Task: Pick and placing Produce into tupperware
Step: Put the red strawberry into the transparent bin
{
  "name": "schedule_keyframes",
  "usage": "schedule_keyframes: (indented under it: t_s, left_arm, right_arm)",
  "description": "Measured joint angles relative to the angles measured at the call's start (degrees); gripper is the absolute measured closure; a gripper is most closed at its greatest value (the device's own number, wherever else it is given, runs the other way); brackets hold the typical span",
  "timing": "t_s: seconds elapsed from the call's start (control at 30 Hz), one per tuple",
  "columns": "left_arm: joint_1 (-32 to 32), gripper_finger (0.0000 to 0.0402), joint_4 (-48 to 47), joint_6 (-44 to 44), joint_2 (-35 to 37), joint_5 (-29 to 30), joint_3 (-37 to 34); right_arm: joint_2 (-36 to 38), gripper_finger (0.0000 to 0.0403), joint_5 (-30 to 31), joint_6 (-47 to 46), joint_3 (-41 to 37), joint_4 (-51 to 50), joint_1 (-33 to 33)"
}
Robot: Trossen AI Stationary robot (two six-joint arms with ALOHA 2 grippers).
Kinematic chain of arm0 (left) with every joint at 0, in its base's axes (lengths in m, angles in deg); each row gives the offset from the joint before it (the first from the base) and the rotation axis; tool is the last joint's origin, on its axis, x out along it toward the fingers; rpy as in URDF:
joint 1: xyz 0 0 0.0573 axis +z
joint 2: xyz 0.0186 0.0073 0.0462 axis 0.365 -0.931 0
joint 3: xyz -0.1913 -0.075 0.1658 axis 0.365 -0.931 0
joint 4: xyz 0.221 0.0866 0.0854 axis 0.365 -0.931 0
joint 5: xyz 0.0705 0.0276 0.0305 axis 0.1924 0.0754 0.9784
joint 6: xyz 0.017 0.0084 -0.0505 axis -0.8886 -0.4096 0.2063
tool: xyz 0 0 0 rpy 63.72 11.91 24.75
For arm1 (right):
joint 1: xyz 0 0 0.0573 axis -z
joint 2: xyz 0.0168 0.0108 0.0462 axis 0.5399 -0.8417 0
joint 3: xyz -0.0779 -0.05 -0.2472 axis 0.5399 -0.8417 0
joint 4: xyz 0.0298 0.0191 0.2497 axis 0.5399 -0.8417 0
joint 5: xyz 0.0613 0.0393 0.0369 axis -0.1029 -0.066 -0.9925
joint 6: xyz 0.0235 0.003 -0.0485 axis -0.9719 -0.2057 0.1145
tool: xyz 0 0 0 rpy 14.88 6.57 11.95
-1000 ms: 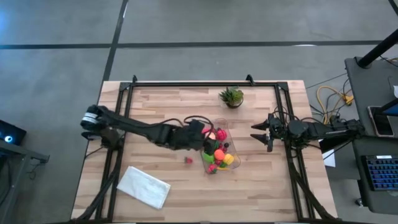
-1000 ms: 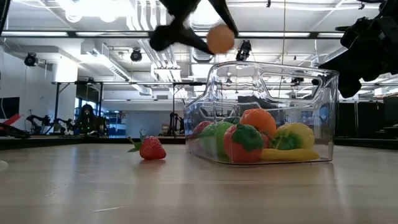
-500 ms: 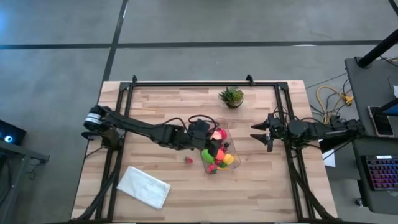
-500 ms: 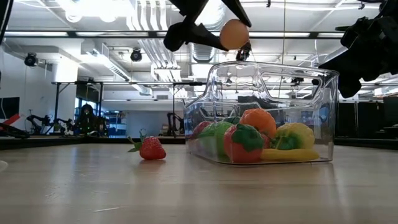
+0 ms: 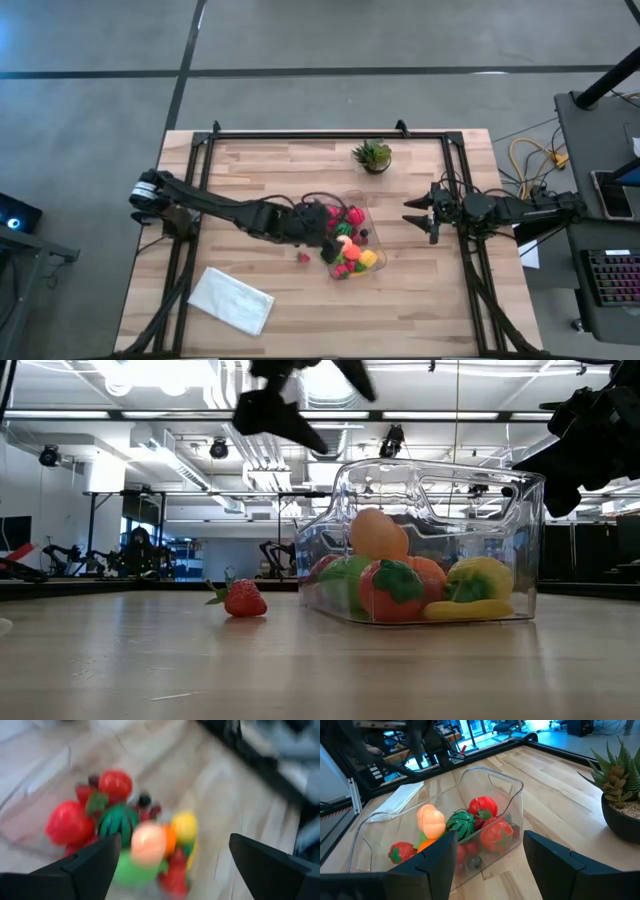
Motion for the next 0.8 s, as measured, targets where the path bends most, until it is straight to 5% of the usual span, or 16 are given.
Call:
schedule_keyframes:
  t_s: [0.23, 0.8]
  left_arm:
    - [-6.7, 0.0043, -15.7, -13.0, 1.0, -3.3, -1.4]
    - [-9.2, 0.0043, -9.5, -19.2, -0.6, -1.5, -12.2]
  right_arm:
    - [0.0, 0.0183, 0.0, 0.0, 0.0, 0.0, 0.0]
    - [0.0, 0.0183, 0.0, 0.0, 0.0, 0.0, 0.0]
